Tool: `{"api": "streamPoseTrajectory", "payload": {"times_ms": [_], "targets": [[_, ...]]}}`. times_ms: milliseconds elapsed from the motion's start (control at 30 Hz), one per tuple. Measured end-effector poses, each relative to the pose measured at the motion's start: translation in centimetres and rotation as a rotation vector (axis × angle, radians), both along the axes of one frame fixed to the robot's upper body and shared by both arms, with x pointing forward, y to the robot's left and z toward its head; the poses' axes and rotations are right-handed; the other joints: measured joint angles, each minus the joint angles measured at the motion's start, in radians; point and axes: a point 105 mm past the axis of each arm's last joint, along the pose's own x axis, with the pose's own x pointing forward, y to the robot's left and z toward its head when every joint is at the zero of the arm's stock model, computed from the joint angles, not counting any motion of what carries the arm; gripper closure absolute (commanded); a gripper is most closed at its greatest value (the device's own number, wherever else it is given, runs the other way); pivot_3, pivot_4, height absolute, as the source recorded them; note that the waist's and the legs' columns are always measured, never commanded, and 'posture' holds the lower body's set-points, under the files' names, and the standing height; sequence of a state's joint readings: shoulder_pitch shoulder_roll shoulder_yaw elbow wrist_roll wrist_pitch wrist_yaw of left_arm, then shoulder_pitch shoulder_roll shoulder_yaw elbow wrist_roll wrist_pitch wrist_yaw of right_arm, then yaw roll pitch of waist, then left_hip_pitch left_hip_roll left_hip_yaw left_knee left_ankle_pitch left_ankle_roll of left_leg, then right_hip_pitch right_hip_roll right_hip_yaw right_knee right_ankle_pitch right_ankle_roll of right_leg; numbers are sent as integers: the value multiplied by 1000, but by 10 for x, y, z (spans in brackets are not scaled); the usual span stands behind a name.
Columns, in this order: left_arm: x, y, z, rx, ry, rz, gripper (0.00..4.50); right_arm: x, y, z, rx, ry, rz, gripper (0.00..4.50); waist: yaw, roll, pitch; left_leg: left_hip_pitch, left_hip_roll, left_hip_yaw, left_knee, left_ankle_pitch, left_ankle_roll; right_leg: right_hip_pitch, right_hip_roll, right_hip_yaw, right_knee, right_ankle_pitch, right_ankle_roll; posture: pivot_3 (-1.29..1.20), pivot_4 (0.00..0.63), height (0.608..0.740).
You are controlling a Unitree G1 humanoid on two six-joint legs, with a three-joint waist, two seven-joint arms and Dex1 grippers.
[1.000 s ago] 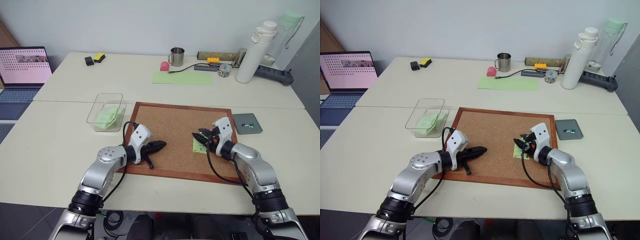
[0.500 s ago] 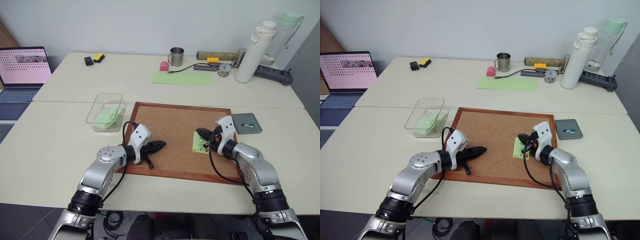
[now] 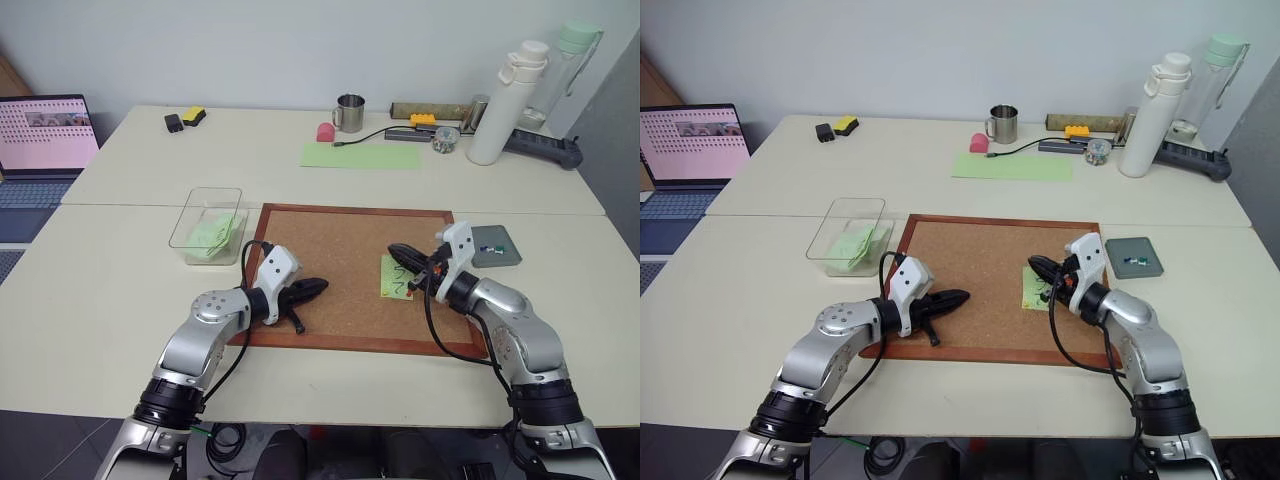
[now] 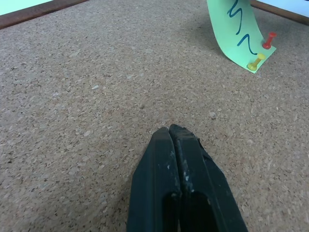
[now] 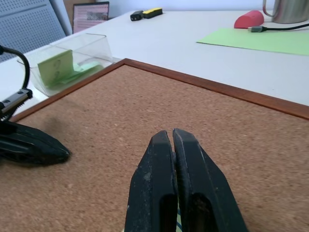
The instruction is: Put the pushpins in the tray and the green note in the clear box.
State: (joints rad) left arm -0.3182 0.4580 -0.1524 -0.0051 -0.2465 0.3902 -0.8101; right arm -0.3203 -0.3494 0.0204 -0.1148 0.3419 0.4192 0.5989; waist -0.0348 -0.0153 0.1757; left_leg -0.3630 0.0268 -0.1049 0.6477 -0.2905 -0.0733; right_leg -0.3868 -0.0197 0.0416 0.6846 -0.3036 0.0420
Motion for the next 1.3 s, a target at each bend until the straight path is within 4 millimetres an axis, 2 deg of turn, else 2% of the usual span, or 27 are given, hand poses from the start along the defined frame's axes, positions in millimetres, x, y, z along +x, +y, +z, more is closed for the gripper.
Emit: {"api": "streamPoseTrajectory", "payload": {"times_ms": [233,400,433,500,533,633,833,867,1200,1233,1300], "targets": [[0,0,0,0,1,0,4500,-4,-8,1,-52,-30,-27,4496,1,0,0,0,0,0,0,0,0,0,0,0,0,0,0,0,150,740],[-1,0,0,-1,0,-1,4500,1,-14,9,33,-27,-94,4496,1,0,0,0,0,0,0,0,0,0,0,0,0,0,0,0,150,740],[-2,0,0,-1,0,-2,4500,5,-21,11,39,-30,-136,4496,1,0,0,0,0,0,0,0,0,0,0,0,-1,0,0,0,150,740],[-4,-1,-1,-2,2,-4,4500,19,-48,17,27,-43,-269,4496,2,0,0,0,-1,1,0,0,0,0,-1,1,-1,0,0,0,150,740],[-5,-1,-1,-3,6,-6,4500,28,-72,19,2,-45,-370,4496,2,0,0,0,-1,1,0,0,0,0,-1,1,-1,0,0,0,150,740],[-7,-1,-1,-4,9,-7,4500,40,-116,16,-38,-12,-533,4496,2,0,0,0,0,1,-1,0,0,0,0,1,-1,0,0,0,150,740],[-12,0,-3,-3,24,-12,4500,54,-140,-11,-68,114,-604,4496,1,2,-1,0,-1,5,0,0,0,0,-1,3,-2,1,1,0,150,740],[-12,0,-2,-4,23,-13,4500,56,-142,-13,-67,125,-610,4144,1,2,-1,0,-1,5,0,0,0,0,-1,3,-2,1,1,0,150,740],[-17,0,-3,-5,33,-14,4500,61,-155,-18,-77,131,-639,2193,1,3,-1,0,0,5,-1,0,0,0,-1,4,-2,1,1,0,150,740],[-17,0,-3,-5,34,-14,4500,61,-155,-17,-77,129,-637,2036,1,3,-1,0,0,5,-1,0,0,0,-1,4,-2,1,1,0,150,740],[-17,0,-2,-5,34,-14,4500,60,-154,-17,-71,127,-627,2036,1,3,-1,0,0,5,-1,0,0,0,-1,4,-2,1,1,0,150,740]]}}
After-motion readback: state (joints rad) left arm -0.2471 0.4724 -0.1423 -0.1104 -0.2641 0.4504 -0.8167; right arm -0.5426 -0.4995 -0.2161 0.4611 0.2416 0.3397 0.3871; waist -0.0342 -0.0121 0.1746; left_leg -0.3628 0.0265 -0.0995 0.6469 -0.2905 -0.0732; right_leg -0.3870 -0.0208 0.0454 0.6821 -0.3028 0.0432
